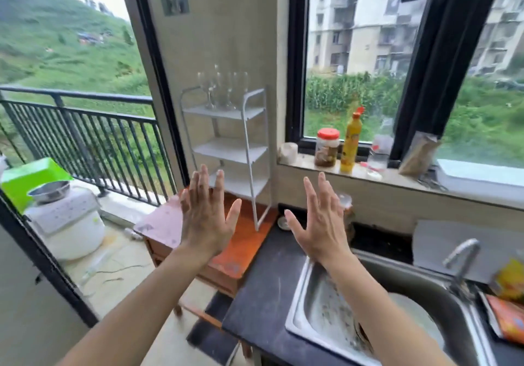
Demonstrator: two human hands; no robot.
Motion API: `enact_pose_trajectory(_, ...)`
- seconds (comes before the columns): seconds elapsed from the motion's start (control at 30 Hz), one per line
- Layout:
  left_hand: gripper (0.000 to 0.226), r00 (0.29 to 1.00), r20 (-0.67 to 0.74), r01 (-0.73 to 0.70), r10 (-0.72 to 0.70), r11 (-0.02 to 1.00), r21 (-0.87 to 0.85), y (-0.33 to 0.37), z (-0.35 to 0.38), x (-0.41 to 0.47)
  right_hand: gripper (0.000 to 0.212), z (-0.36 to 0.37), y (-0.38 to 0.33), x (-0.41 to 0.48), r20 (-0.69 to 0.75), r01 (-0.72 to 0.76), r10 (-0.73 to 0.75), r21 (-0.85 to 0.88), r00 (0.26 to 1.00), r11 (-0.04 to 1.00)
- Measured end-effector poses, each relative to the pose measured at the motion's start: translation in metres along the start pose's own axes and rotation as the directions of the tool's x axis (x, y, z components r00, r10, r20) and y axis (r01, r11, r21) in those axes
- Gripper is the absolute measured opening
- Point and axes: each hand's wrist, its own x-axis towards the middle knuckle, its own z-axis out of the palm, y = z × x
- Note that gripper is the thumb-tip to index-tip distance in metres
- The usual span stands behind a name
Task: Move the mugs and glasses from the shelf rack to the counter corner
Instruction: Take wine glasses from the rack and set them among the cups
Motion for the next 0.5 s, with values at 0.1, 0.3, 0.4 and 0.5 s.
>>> enact_pose_trajectory(0.1, 0.076, 0.999, -0.040, -0.013, 0.012, 1.000, -0.016, -0.019, 0.000, 0.074, 0.085, 0.014, -0.003, 0.084, -0.035, 0.051, -0.050, 0.013, 0.998, 0.999)
enact_pose_trajectory(0.3, 0.079, 0.990, -0.141, 0.003, -0.016, 0.996, -0.089, -0.062, -0.002, 0.173, 0.084, 0.047, -0.041, 0.200, -0.043, 0.111, -0.107, 0.101, 0.993, 0.989)
enact_pose_trajectory(0.4, 0.078, 0.984, -0.175, 0.005, -0.029, 0.991, -0.134, -0.087, 0.012, 0.222, 0.081, 0.067, -0.057, 0.249, -0.056, 0.136, -0.130, 0.117, 0.990, 0.984)
enact_pose_trajectory(0.5, 0.082, 0.985, -0.171, -0.001, -0.034, 0.980, -0.197, -0.110, 0.032, 0.276, 0.079, 0.084, -0.068, 0.297, -0.069, 0.107, -0.099, 0.129, 0.993, 0.986)
